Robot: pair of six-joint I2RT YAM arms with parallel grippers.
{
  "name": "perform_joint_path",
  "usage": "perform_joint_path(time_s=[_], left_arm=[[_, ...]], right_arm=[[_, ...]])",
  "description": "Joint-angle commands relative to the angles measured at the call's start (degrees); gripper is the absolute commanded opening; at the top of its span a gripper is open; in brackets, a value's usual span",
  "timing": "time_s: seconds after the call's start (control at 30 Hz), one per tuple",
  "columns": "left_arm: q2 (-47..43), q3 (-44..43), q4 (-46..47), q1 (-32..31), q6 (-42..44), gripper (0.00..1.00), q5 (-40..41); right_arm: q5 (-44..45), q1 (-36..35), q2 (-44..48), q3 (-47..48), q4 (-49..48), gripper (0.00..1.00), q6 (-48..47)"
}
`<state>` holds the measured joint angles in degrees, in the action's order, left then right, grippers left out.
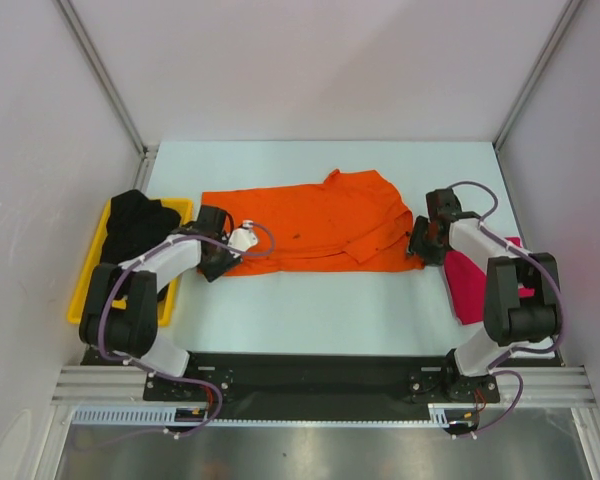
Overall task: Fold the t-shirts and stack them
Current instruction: Fold the tshirt
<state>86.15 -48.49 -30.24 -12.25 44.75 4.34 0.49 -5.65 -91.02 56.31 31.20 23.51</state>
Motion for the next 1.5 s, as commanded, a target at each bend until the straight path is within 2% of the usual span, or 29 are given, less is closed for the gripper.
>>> perform_joint_path(time_s=[0.0, 0.07, 0.1, 0.2, 0.3, 0.33, 0.43, 0.67, 0.8, 0.83, 0.87, 0.9, 0.93, 1.0, 1.03, 1.1, 1.2, 1.3, 1.37, 1.47], left_arm=[[2.53, 0.59, 7.29, 0.12, 4.2, 0.59, 5.23], [4.11, 1.73, 9.75, 0.12, 4.81, 0.59, 6.55], [4.46, 2.25, 10.89, 0.12, 4.99, 0.59, 6.99], [6.13, 3.93, 13.98, 0.12, 4.56, 0.56, 7.53], [5.7, 4.72, 12.05, 0.03, 3.5, 0.32, 4.55], [5.0, 4.98, 10.13, -0.14, 3.24, 0.19, 3.93], [2.11, 5.25, 5.83, -0.14, 1.75, 0.0, 1.56], [-7.39, 4.81, -7.36, -0.14, 0.77, 0.0, -3.46], [-10.73, 5.6, -16.06, -0.14, 2.71, 0.0, -8.9], [-11.44, 5.95, -17.04, -0.23, 2.88, 0.05, -9.6], [-11.53, 6.04, -18.18, -0.23, 3.84, 0.14, -11.09], [-11.44, 5.78, -20.97, -0.23, 4.46, 0.27, -11.45], [-11.36, 5.6, -22.13, -0.23, 5.34, 0.47, -11.37], [-11.35, 4.64, -25.2, 0.03, 6.57, 0.62, -10.85], [-11.88, 3.07, -25.39, 0.3, 7.53, 0.66, -10.67], [-12.41, -0.44, -22.0, 1.26, 6.23, 0.69, -9.53], [-10.57, -3.01, -15.76, 0.83, 2.72, 0.67, -7.43], [-7.5, -0.48, -8.2, -0.4, 1.57, 0.61, -4.52], [-5.65, -0.03, -6.94, -1.02, 2.09, 0.59, -2.76], [-3.89, 1.37, -3.18, -3.04, 3.76, 0.59, -1.44]], right_arm=[[-1.81, -0.06, -1.87, -0.15, -3.77, 0.53, 1.45], [-1.81, 0.11, -3.37, -0.41, -4.22, 0.49, 1.8], [-1.81, 0.72, -3.81, -0.42, -4.22, 0.38, 2.07], [-1.72, 1.95, -3.64, -0.94, -3.26, 0.13, 2.16], [-0.85, 2.57, -1.71, -1.03, -0.8, 0.0, 1.81], [-0.67, 2.75, -0.92, -1.12, 0.08, 0.0, 1.89], [-0.58, 3.01, 2.77, -1.91, 4.21, 0.0, 2.16], [2.23, 3.63, 13.67, -5.68, 14.49, 0.0, 5.14], [0.04, 3.98, 18.5, -10.42, 15.73, 0.0, 9.26], [0.04, 4.07, 20.17, -11.65, 15.56, 0.02, 10.32], [-1.62, 4.24, 21.05, -13.84, 15.64, 0.08, 12.42], [-1.81, 4.33, 21.93, -14.39, 15.73, 0.18, 12.96], [-1.11, 4.51, 23.94, -14.83, 15.99, 0.32, 13.49], [-0.58, 4.68, 26.06, -14.22, 16.44, 0.51, 14.02], [1.07, 4.68, 27.2, -13.69, 16.35, 0.52, 13.76], [1.0, 3.81, 29.41, -11.24, 14.86, 0.53, 12.18], [0.65, -0.13, 28.54, -7.81, 12.92, 0.53, 9.64], [2.67, -2.7, 24.69, -6.05, 12.92, 0.53, 7.79], [1.8, -3.31, 22.92, -5.78, 11.35, 0.53, 7.08], [1.09, -3.67, 21.33, -5.86, 8.62, 0.53, 6.64]])
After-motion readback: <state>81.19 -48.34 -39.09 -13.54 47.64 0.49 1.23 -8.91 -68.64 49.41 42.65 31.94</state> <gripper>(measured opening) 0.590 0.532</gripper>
